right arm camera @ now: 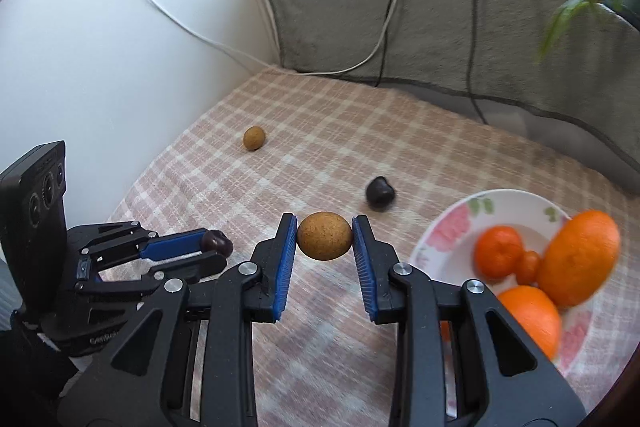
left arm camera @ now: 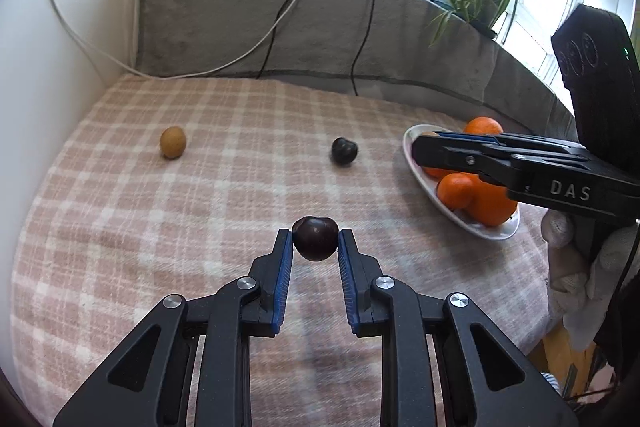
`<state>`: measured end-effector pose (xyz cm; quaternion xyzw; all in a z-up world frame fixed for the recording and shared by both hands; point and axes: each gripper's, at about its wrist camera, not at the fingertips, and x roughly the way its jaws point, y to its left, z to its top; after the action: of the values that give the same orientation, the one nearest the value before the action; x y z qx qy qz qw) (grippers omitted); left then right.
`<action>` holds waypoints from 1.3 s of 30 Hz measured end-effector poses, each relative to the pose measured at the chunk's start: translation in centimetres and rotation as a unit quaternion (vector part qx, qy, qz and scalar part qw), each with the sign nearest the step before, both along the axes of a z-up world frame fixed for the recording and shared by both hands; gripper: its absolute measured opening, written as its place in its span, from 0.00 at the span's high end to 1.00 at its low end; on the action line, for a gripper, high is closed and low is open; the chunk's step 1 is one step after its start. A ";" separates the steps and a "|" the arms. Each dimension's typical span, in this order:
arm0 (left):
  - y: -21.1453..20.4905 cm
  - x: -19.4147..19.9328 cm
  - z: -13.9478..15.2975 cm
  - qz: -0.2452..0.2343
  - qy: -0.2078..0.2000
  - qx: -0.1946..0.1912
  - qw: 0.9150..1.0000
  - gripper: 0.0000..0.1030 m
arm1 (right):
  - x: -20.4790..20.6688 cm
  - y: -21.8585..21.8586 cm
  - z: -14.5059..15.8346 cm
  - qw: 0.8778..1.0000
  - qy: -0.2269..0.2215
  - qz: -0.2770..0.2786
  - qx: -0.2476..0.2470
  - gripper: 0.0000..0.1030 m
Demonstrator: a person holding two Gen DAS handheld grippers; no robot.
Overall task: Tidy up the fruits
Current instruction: 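Carry the cherry with the left gripper while the right gripper carries the kiwi over the plate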
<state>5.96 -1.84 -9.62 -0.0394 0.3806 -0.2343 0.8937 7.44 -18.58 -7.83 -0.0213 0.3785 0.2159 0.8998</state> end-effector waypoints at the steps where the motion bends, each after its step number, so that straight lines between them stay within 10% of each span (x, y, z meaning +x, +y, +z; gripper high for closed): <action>1: -0.4 0.1 0.2 -0.004 -0.002 -0.001 1.000 0.79 | -0.4 -0.7 0.3 1.000 -0.003 -0.007 0.002 0.71; 39: -12.5 3.7 2.1 -0.106 -0.022 0.008 0.994 0.79 | -4.1 -17.5 -1.6 0.986 0.007 -0.163 0.044 0.71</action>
<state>9.67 -14.35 -7.51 0.0132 0.3645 -0.3259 0.8722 3.31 -36.06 -9.45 0.0812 0.3732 0.0831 0.9205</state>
